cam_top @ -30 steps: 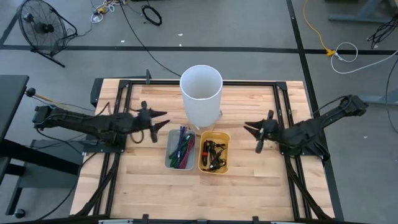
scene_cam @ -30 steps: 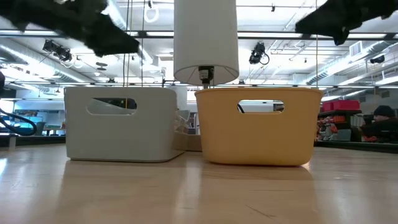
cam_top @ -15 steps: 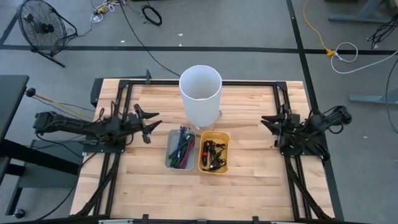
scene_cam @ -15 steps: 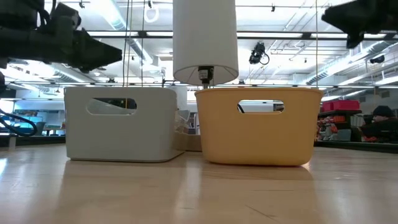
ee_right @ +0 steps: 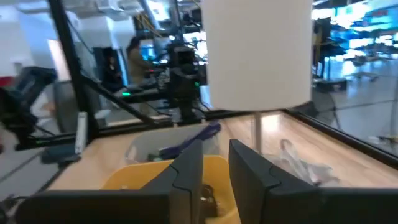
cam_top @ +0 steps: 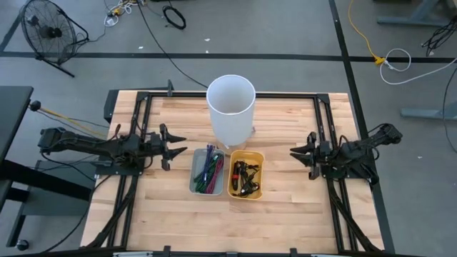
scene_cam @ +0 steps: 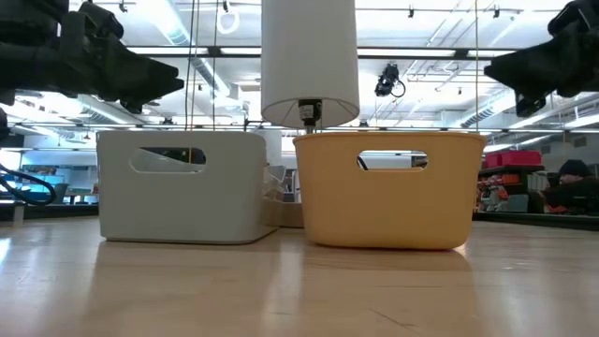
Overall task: Pick & Place USB Port
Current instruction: Return to Home Position
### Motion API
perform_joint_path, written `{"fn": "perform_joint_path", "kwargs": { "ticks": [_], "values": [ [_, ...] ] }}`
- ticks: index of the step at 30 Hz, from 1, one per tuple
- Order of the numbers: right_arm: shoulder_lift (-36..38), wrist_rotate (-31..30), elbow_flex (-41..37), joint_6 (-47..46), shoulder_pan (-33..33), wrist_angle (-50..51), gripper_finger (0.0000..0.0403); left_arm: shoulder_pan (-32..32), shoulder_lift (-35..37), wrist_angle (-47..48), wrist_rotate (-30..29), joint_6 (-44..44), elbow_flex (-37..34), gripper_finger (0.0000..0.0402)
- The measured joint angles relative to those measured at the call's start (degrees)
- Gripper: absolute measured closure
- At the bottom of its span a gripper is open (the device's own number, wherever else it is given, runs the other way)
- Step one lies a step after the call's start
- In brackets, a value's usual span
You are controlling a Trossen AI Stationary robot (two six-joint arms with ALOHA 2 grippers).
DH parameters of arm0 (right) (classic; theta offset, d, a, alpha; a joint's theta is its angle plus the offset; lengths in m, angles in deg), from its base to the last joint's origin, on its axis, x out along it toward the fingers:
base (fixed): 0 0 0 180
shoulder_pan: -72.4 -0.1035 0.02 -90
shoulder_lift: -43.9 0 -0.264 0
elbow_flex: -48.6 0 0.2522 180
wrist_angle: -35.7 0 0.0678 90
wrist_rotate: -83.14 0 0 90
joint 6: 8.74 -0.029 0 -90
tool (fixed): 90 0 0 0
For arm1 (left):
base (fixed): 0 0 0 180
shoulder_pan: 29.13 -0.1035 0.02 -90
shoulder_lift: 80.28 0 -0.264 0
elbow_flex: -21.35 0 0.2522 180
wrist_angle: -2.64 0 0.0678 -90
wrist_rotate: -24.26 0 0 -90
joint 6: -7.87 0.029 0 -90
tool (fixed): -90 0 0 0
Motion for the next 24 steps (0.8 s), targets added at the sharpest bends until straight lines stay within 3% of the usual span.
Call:
{"fn": "perform_joint_path", "kwargs": {
  "ticks": [6, 11, 24],
  "values": [
    [0.2, 9.5, 0.1, 5.9, 0.0, -5.6, 0.0323, 0.0, 0.0, -0.9, 2.0, 1.2, 0.0, 0.022],
    [0.1, 9.7, 0.1, -1.2, 0.0, -1.6, 0.0323, 0.0, 0.0, 1.7, -0.4, -0.1, 0.0, 0.022],
    [0.0, 9.5, 0.1, -1.1, 0.0, -0.4, 0.0323, 0.0, 0.0, 1.5, -0.6, -0.3, 0.0, 0.022]
  ]
}}
